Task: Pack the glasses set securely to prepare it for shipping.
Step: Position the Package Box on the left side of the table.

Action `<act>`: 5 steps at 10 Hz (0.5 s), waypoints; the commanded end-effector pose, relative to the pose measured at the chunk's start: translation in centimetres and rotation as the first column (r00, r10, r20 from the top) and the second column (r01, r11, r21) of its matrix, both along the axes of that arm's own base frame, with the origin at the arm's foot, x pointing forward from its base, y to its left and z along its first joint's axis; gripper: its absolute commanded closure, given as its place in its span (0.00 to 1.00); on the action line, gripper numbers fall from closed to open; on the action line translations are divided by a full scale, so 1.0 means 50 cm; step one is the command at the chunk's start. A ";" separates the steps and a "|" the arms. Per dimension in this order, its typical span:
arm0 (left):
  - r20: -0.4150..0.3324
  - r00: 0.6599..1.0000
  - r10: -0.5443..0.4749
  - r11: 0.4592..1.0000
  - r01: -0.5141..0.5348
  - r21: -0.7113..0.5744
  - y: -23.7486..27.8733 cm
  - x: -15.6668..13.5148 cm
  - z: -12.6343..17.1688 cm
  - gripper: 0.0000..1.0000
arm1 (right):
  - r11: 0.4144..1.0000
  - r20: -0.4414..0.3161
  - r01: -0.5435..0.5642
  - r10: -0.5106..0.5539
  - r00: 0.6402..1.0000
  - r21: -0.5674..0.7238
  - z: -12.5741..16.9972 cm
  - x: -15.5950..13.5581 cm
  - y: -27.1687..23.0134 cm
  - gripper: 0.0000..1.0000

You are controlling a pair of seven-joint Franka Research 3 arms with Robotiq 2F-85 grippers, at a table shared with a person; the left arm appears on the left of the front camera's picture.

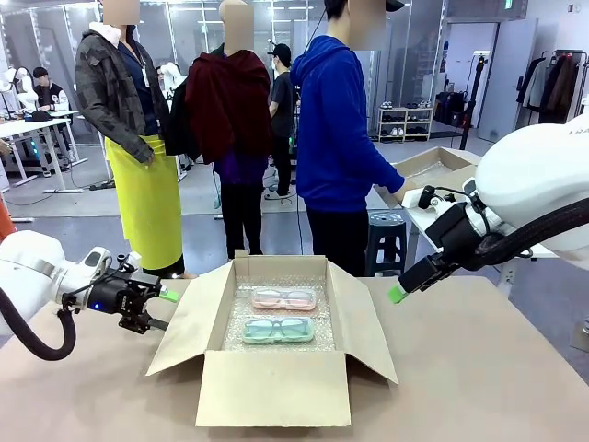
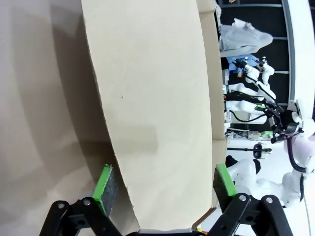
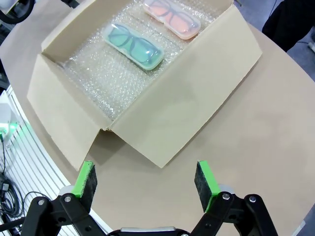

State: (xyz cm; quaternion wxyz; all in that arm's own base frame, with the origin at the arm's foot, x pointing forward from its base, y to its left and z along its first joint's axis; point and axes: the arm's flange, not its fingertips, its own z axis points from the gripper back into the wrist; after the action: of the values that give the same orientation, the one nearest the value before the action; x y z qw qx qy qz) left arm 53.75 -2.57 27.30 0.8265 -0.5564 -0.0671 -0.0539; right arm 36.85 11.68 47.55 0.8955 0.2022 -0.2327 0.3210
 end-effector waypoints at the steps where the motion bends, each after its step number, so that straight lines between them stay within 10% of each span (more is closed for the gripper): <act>1: 0.019 1.000 0.017 1.000 -0.017 -0.010 -0.023 -0.013 -0.002 0.00 | 1.000 0.013 -0.002 0.002 1.000 -0.004 -0.005 -0.001 0.001 0.00; 3: -0.015 0.999 0.041 0.997 -0.041 -0.064 -0.030 -0.026 0.007 0.00 | 1.000 0.013 -0.002 0.002 1.000 -0.004 -0.005 -0.001 0.001 0.00; 4: -0.042 0.997 0.057 0.994 -0.061 -0.089 -0.024 -0.029 0.008 0.57 | 1.000 0.013 -0.002 0.002 1.000 -0.004 -0.005 -0.001 0.001 0.00; 5: -0.061 0.996 0.059 0.992 -0.065 -0.109 -0.016 -0.029 0.007 0.60 | 1.000 0.013 -0.002 0.002 1.000 -0.004 -0.005 -0.001 0.001 0.00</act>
State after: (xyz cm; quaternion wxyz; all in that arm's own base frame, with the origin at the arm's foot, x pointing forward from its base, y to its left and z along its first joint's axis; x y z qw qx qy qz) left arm 52.98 -3.63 27.05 0.8120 -0.5794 -0.0635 -0.0289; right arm 36.85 11.67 47.56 0.8955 0.2022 -0.2329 0.3210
